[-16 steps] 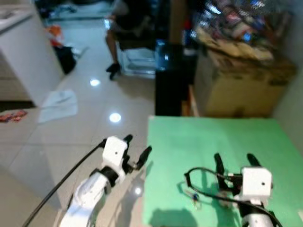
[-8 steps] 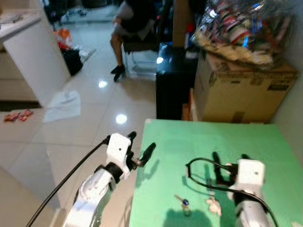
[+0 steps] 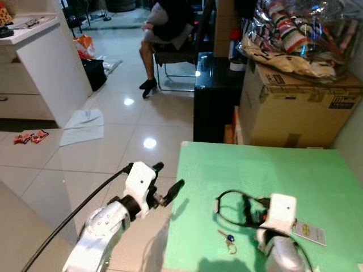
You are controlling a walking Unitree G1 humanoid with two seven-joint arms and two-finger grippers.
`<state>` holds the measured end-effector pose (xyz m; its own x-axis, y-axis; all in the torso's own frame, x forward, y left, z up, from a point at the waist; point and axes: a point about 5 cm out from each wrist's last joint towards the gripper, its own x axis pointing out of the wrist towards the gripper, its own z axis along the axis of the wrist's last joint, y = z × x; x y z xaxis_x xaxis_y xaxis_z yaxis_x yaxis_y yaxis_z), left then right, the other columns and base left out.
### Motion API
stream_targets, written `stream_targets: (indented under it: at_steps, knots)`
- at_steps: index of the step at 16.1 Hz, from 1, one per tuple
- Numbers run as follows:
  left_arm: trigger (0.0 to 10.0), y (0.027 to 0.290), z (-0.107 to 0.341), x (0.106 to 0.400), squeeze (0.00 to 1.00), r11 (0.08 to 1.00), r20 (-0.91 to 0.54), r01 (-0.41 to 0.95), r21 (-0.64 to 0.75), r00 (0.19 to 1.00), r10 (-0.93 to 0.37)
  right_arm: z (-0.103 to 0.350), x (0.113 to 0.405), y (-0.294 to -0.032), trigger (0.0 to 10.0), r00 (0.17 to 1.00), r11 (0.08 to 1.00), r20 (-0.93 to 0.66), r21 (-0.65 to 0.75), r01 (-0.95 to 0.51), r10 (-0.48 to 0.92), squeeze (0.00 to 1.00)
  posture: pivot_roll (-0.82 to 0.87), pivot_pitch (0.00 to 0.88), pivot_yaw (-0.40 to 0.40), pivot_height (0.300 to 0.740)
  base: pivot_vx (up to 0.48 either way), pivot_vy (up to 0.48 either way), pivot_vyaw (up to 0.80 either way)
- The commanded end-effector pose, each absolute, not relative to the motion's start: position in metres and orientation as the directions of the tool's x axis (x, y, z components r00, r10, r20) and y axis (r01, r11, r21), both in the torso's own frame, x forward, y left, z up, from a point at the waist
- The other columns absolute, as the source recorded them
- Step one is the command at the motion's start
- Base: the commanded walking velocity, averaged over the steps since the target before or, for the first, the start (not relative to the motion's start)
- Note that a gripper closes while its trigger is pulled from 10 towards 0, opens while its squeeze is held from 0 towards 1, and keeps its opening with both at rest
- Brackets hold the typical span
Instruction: Hang keys on a hook
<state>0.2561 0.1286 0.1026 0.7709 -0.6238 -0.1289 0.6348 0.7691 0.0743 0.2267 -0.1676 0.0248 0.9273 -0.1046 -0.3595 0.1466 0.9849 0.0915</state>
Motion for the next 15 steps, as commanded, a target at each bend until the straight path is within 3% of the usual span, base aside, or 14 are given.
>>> stream_targets:
  at_steps: [1, 10, 15]
  knots:
    - [10.0, 0.132, 0.099, 0.255, 0.0, 0.754, -0.162, 0.653, 0.07, 0.753, -0.638, 0.018, 0.222, -0.166, 10.0, 0.912, 0.984, -0.397, 0.095, 0.153, -0.104, 1.0, -0.13, 0.064, 0.053, 0.74, 0.0, 0.0, 0.0]
    - [10.0, 0.128, 0.098, 0.249, 0.0, 0.646, -0.202, 0.763, -0.007, 0.632, -0.748, -0.007, 0.183, -0.179, 10.0, 0.815, 0.969, -0.544, 0.007, 0.245, -0.202, 1.0, -0.15, 0.074, 0.057, 0.74, 0.0, 0.0, 0.0]
    - [10.0, 0.122, 0.097, 0.25, 0.0, 0.611, -0.216, 0.792, 0.004, 0.597, -0.772, -0.016, 0.187, -0.181, 10.0, 0.787, 0.962, -0.582, 0.027, 0.271, -0.205, 1.0, -0.14, 0.064, 0.058, 0.74, 0.0, 0.0, 0.0]
